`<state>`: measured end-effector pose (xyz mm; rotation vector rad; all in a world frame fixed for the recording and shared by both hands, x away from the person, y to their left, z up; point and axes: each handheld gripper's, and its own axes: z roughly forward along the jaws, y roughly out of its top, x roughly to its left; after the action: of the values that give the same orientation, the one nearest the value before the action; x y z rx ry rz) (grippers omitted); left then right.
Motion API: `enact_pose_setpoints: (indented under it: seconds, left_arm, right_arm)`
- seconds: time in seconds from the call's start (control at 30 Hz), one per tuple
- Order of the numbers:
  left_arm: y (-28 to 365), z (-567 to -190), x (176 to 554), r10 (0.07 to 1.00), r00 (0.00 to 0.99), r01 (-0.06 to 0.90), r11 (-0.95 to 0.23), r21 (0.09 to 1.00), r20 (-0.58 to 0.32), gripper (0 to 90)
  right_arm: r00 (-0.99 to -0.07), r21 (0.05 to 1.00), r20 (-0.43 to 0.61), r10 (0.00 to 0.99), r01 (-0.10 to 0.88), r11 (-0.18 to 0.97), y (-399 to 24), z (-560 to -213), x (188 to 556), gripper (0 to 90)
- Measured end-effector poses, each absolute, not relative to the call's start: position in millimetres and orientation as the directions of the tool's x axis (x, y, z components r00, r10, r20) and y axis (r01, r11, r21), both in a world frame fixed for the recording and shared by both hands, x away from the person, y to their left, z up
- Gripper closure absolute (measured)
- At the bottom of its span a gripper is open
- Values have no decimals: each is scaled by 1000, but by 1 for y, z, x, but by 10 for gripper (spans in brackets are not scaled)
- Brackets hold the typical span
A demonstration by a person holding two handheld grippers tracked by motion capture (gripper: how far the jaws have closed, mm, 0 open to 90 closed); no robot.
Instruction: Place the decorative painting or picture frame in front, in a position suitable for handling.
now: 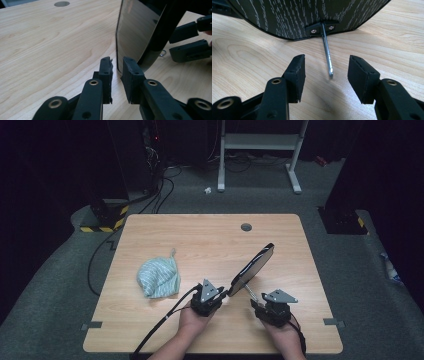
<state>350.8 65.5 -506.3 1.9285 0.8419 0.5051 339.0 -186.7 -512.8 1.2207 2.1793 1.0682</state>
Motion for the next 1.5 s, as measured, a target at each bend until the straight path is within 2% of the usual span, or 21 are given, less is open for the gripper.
enact_pose_setpoints:
  seconds: [0.63, 0.9, 1.07, 1.23, 1.5]
  left_arm:
    - [49, -512, 340, 696, 718, 334, -372, 866, 22, 761]
    - [39, -510, 339, 677, 736, 327, -369, 870, 11, 762]
    - [36, -512, 339, 667, 744, 317, -407, 856, 42, 738]
    - [53, -513, 345, 705, 706, 334, -416, 846, 68, 652]
    - [122, -514, 336, 797, 594, 398, -409, 821, 109, 534]
  right_arm:
    - [-510, 802, -1, 860, 513, 305, -191, -509, 335, 465]
    - [-490, 819, -2, 872, 500, 282, -193, -507, 329, 423]
    - [-481, 821, 13, 877, 506, 265, -198, -507, 326, 409]
    - [-483, 828, 67, 873, 516, 222, -202, -506, 323, 385]
    - [-540, 825, 97, 836, 513, 235, -189, -504, 311, 298]
